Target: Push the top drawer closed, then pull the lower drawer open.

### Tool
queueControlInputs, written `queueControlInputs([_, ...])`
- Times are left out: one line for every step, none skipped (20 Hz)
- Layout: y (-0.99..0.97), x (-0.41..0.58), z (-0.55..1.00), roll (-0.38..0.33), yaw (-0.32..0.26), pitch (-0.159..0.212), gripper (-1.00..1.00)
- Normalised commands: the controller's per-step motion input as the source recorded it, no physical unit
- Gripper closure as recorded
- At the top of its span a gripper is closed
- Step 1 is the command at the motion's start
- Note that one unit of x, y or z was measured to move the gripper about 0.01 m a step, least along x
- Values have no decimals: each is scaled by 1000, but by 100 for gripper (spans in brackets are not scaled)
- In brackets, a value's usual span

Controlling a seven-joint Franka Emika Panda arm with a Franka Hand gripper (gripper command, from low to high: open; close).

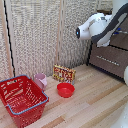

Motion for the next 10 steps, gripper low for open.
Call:
queueControlInputs([149, 26, 0, -156, -16, 14, -100])
queueControlInputs([260, 91, 0, -158, -3, 16, -100])
queueControlInputs([346, 146, 0, -136, -11, 14, -100])
queueControlInputs([443, 194, -31, -109, -18, 0, -100])
queueControlInputs([491, 186, -34, -79, -18, 3, -100])
queueControlInputs([534, 177, -49, -80, -12, 4, -100])
queueControlInputs([609, 189, -91, -97, -10, 6, -100])
queueControlInputs([649, 211, -123, -108, -16, 8, -100])
queueControlInputs([680, 214, -197, -123, -27, 5, -100])
queueControlInputs([663, 220, -231, -122, -31, 6, -100])
